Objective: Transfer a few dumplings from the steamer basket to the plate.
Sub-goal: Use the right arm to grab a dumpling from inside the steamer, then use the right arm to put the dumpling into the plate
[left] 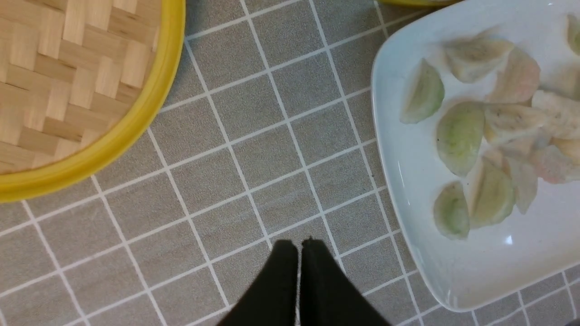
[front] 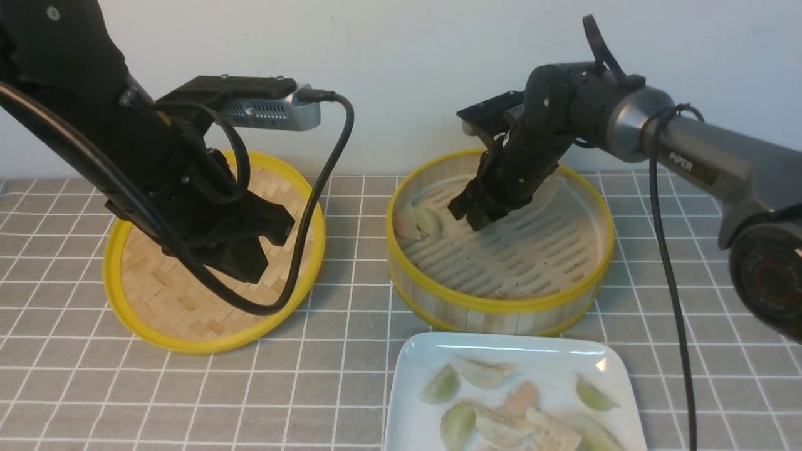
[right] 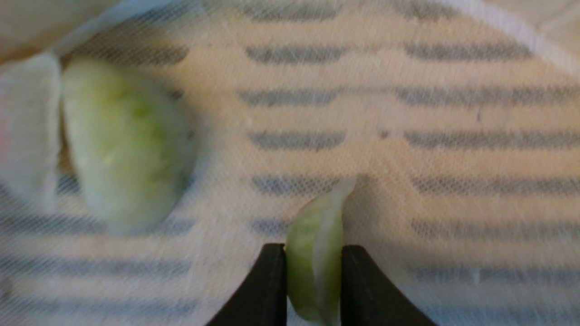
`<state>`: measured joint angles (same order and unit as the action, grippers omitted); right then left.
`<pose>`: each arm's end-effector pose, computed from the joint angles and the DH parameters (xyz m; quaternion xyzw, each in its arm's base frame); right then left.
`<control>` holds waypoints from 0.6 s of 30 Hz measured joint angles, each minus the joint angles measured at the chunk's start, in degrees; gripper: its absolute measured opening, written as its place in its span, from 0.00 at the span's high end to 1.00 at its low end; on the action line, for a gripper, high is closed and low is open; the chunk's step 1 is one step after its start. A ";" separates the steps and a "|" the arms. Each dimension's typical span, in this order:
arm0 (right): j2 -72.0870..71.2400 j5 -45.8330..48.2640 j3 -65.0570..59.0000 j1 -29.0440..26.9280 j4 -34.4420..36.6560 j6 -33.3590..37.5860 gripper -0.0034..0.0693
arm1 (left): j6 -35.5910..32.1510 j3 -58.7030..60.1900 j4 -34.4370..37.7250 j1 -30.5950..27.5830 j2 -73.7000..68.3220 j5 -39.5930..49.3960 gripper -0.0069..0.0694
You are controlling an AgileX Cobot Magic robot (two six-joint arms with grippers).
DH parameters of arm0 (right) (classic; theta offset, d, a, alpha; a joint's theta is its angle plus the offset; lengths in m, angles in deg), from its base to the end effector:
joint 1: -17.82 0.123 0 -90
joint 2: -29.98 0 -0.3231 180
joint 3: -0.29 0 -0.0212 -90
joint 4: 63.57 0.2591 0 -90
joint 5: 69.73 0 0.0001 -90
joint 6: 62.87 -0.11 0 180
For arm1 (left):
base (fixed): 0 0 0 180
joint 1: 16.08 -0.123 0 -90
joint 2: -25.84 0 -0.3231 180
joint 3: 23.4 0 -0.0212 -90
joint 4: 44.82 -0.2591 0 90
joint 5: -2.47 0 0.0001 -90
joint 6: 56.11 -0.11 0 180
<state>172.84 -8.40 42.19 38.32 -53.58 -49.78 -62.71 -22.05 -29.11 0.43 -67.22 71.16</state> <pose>0.5089 0.2082 0.1862 -0.2562 0.9509 0.0917 0.1477 0.2887 -0.1145 0.3454 0.1665 0.9661 -0.1453 0.1335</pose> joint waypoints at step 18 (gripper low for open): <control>-49.65 8.14 -44.02 5.17 5.13 -9.39 0.78 | -0.24 0.00 0.65 0.00 0.00 -0.26 0.92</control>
<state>123.19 -0.26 -1.83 43.49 -48.45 -59.17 -62.95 -22.05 -28.46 0.43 -67.22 70.90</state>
